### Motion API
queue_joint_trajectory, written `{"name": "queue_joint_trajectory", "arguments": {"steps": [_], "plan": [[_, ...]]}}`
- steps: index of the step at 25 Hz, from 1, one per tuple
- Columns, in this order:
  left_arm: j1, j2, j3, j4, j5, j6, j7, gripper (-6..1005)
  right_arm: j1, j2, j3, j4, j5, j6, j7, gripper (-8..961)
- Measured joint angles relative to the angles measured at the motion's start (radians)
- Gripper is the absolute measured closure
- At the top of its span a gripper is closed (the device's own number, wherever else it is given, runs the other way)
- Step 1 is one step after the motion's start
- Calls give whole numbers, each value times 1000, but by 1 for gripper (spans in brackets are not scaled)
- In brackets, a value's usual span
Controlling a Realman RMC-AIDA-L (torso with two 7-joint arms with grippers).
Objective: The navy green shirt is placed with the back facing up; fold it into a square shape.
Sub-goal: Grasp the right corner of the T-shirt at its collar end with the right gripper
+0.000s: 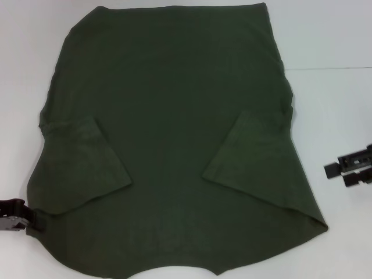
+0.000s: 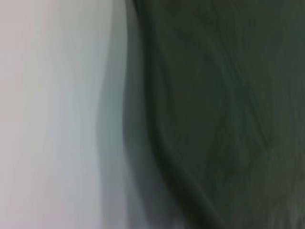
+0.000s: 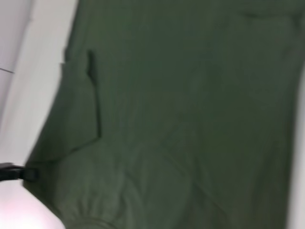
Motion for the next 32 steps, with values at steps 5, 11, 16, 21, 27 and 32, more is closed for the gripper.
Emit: {"name": "queue_joint_trajectory", "arguments": {"steps": [5, 11, 16, 21, 27, 32], "plan": [[-5, 1, 0, -1, -1, 1, 0, 955, 0, 2, -7, 14, -63, 12, 22, 113], [-7, 3, 0, -2, -1, 1, -1, 954, 8, 20, -9, 60, -86, 51, 14, 113], [-12, 3, 0, -2, 1, 1, -2, 955, 7, 40, -9, 63, -112, 70, 11, 112], [-13, 3, 0, -5, 0, -4, -5, 954, 1, 59, -9, 65, -130, 90, 8, 112], [-14, 1, 0, -8, -1, -6, -5, 955, 6, 79, -9, 95, -158, 127, -8, 113], [-14, 0, 0, -8, -1, -6, -5, 955, 4, 82, -9, 105, -160, 148, -17, 113]]}}
